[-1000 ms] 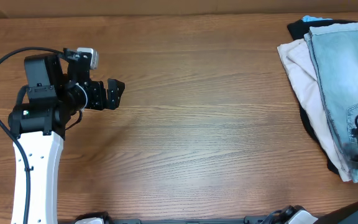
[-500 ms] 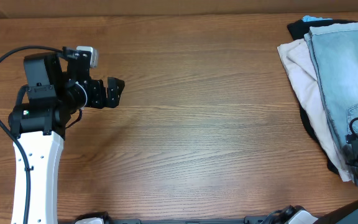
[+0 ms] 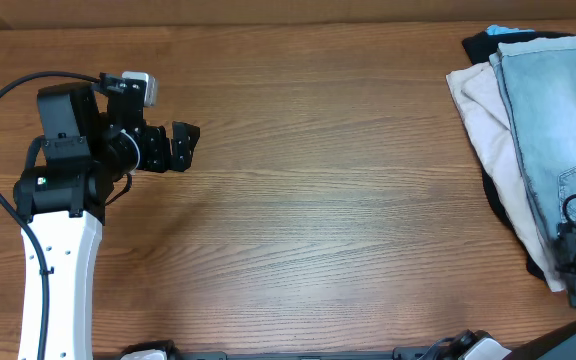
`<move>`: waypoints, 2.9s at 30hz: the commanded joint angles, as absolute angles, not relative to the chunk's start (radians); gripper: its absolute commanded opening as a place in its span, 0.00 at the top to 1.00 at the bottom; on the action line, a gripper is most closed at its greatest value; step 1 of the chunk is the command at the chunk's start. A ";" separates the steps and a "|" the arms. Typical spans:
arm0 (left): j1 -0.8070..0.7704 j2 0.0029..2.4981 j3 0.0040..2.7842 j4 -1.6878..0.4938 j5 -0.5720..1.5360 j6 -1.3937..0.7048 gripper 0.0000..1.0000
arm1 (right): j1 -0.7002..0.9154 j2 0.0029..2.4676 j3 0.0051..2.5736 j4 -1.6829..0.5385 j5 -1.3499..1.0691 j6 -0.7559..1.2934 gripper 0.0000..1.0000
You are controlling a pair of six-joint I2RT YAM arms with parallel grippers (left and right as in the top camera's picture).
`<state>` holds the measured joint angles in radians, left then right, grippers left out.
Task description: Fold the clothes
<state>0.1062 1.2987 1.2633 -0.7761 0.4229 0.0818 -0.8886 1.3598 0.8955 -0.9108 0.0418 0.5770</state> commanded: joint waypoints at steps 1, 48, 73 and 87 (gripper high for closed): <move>0.103 1.303 1.279 -0.762 0.409 0.098 0.00 | -0.892 1.356 0.871 -0.887 0.066 0.588 0.07; 0.103 1.338 1.364 -0.606 0.461 0.022 0.11 | -0.608 1.596 1.263 -1.082 0.022 0.258 0.37; 0.103 1.396 1.364 -0.611 0.461 0.019 0.07 | -0.410 1.716 1.264 -0.917 0.259 0.208 0.34; 0.103 1.460 1.364 -0.614 0.461 0.022 0.04 | -0.353 1.716 1.265 -0.902 0.366 0.094 0.38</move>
